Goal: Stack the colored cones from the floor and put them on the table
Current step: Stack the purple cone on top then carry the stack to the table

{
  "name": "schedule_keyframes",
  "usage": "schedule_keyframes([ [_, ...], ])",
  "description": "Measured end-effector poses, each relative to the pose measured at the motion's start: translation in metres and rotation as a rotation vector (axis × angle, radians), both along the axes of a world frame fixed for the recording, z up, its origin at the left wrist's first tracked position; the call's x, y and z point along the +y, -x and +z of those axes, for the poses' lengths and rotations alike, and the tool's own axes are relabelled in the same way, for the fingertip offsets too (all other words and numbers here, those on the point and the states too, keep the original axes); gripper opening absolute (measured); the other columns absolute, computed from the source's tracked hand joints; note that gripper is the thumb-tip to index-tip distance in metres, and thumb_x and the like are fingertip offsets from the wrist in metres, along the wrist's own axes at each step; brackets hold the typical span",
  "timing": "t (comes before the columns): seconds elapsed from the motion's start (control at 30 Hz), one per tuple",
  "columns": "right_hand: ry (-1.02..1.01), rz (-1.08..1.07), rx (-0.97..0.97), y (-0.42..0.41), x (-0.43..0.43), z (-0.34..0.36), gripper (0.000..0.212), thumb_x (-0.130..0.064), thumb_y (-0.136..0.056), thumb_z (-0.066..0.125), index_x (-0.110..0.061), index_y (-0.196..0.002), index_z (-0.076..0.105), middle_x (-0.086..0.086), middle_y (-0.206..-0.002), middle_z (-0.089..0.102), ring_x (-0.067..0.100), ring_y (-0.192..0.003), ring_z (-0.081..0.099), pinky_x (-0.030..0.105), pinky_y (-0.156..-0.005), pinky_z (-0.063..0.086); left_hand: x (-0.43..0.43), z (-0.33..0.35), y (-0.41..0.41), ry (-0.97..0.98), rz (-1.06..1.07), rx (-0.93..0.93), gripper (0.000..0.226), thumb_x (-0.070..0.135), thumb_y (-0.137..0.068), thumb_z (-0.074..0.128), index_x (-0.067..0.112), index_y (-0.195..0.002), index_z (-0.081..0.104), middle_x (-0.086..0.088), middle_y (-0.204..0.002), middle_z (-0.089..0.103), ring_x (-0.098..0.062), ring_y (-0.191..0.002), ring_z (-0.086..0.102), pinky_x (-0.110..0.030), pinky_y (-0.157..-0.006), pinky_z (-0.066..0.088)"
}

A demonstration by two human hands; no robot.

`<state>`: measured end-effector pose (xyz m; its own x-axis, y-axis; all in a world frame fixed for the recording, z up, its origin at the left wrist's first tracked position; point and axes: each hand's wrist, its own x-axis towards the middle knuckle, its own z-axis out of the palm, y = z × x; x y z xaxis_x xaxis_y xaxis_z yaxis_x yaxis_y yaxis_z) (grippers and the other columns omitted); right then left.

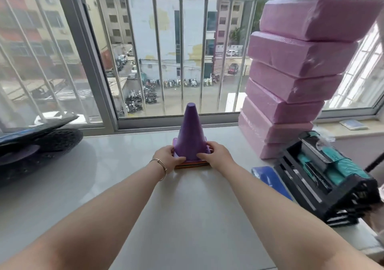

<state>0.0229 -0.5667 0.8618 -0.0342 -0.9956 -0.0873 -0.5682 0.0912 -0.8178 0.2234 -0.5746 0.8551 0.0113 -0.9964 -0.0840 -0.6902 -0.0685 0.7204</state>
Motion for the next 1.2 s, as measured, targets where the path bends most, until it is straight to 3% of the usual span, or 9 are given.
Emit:
schedule_keyframes([
  [0.1, -0.006, 0.020, 0.021, -0.003, -0.014, 0.001, 0.051, -0.034, -0.075, 0.075, -0.025, -0.124, 0.065, -0.001, -0.114, 0.071, 0.021, -0.106, 0.065, 0.038, -0.095, 0.052, -0.014, 0.002, -0.001, -0.007, 0.002, -0.047, 0.033, 0.034, -0.081, 0.078, 0.016, -0.108, 0.073, -0.008, -0.101, 0.076, -0.027, -0.095, 0.070, -0.030, -0.082, 0.051],
  [0.37, -0.002, 0.055, 0.036, -0.008, -0.047, 0.007, 0.045, -0.031, -0.078, 0.073, -0.026, -0.122, 0.068, -0.001, -0.111, 0.072, 0.021, -0.103, 0.065, 0.034, -0.090, 0.052, -0.045, 0.007, -0.005, -0.015, -0.001, -0.127, 0.038, 0.039, -0.082, 0.076, 0.013, -0.109, 0.071, -0.009, -0.100, 0.072, -0.029, -0.097, 0.066, -0.032, -0.082, 0.051],
  [0.47, -0.004, 0.063, 0.042, -0.006, -0.057, 0.008, 0.043, -0.031, -0.076, 0.073, -0.026, -0.119, 0.069, 0.000, -0.108, 0.073, 0.021, -0.102, 0.066, 0.036, -0.091, 0.053, -0.053, 0.008, -0.004, -0.016, 0.000, -0.134, 0.039, 0.039, -0.082, 0.075, 0.011, -0.109, 0.070, -0.005, -0.090, 0.064, -0.025, -0.086, 0.059, -0.028, -0.074, 0.044],
  [0.63, 0.010, 0.054, 0.024, -0.004, -0.066, 0.005, 0.046, -0.032, -0.077, 0.074, -0.028, -0.122, 0.067, -0.003, -0.110, 0.072, 0.020, -0.103, 0.065, 0.036, -0.093, 0.052, -0.060, 0.010, -0.003, -0.013, -0.007, -0.144, 0.037, 0.039, -0.083, 0.075, 0.013, -0.109, 0.070, -0.009, -0.103, 0.072, -0.029, -0.101, 0.066, -0.026, -0.075, 0.042],
  [0.8, 0.043, 0.022, 0.017, -0.004, -0.062, 0.002, 0.045, -0.030, -0.081, 0.074, -0.029, -0.125, 0.066, -0.006, -0.113, 0.071, 0.017, -0.105, 0.063, 0.031, -0.093, 0.049, -0.066, 0.008, -0.007, -0.017, -0.014, -0.140, 0.036, 0.041, -0.081, 0.075, 0.015, -0.106, 0.071, -0.003, -0.091, 0.067, -0.028, -0.094, 0.066, -0.028, -0.075, 0.043],
  [0.97, 0.050, -0.001, 0.034, -0.005, -0.060, -0.001, 0.045, -0.029, -0.082, 0.074, -0.026, -0.126, 0.066, -0.003, -0.116, 0.071, 0.019, -0.109, 0.063, 0.029, -0.092, 0.048, -0.064, 0.008, -0.006, -0.013, -0.016, -0.127, 0.038, 0.041, -0.081, 0.075, 0.016, -0.109, 0.071, -0.008, -0.107, 0.075, -0.030, -0.102, 0.068, -0.034, -0.085, 0.052],
  [1.1, 0.069, -0.006, 0.102, -0.006, -0.055, 0.000, 0.041, -0.028, -0.084, 0.071, -0.021, -0.124, 0.067, 0.001, -0.116, 0.071, 0.021, -0.109, 0.063, 0.025, -0.083, 0.042, -0.055, 0.007, -0.004, 0.010, -0.024, -0.087, 0.049, 0.035, -0.084, 0.074, 0.018, -0.129, 0.062, -0.007, -0.119, 0.073, -0.030, -0.112, 0.066, -0.034, -0.094, 0.052],
  [1.2, 0.121, -0.001, 0.203, -0.007, -0.045, 0.002, 0.036, -0.031, -0.084, 0.069, -0.016, -0.117, 0.068, 0.006, -0.112, 0.071, 0.026, -0.106, 0.062, 0.031, -0.079, 0.044, -0.044, 0.010, -0.002, 0.081, -0.059, -0.176, 0.053, 0.034, -0.086, 0.069, 0.017, -0.134, 0.055, -0.011, -0.124, 0.068, -0.035, -0.117, 0.062, -0.038, -0.096, 0.051],
])
